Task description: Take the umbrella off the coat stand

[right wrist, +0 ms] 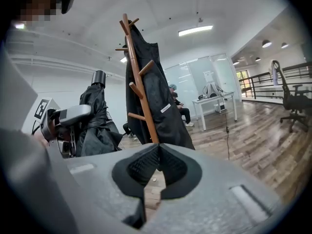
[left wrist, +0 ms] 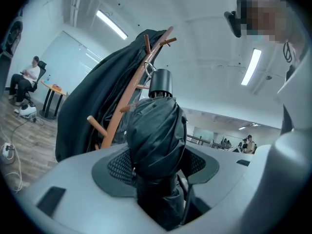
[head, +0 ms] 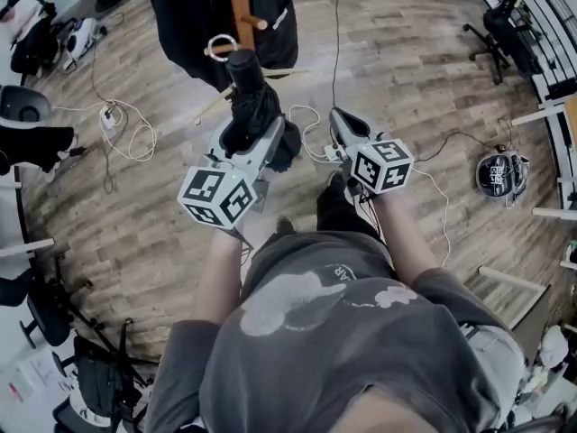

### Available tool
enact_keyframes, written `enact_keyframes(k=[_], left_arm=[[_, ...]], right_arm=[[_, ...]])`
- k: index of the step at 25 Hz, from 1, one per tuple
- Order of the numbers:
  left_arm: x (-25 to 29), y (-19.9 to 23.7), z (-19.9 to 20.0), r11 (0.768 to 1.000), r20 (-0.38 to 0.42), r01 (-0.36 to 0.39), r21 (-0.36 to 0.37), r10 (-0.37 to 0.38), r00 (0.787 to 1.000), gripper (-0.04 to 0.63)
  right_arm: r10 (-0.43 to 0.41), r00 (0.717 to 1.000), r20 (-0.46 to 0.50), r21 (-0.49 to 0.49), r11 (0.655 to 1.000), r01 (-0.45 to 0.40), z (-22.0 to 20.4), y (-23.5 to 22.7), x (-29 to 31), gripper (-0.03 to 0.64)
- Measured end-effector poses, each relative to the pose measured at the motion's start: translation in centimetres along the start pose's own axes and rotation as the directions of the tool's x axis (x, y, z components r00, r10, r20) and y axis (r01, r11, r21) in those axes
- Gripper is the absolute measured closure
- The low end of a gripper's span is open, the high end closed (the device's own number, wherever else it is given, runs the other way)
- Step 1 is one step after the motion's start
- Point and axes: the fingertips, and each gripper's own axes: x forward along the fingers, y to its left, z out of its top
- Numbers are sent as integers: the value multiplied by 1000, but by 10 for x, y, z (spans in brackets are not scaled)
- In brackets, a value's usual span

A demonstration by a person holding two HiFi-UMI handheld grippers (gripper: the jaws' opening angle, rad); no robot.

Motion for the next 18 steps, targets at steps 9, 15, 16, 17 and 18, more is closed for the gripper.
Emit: enact_keyframes(k=[9, 15, 16, 17, 18], left_arm=[[-19, 3, -16, 999, 8, -35, -26, 35, 999, 334], [-38, -8, -33, 991, 4, -129, -41, 130, 992, 334], [-41, -13, -36, 989, 3, -144, -46, 144, 990, 334], [-43, -18, -38, 987, 2, -155, -51, 155, 988, 334], [-46, -25, -41, 985, 1, -163, -55, 163, 987, 334]], right_arm=[[-29, 999, -46, -30, 999, 27, -18, -12, -29, 618], [73, 996, -55, -17, 997, -74, -23, 1, -28, 618], [84, 995, -59, -22, 996, -86, -25, 2, -32, 618], [93, 994, -63, -30, 995, -95, -26, 3, -37, 618], [103, 993, -65, -37, 994, -105, -27, 4, -43, 618]])
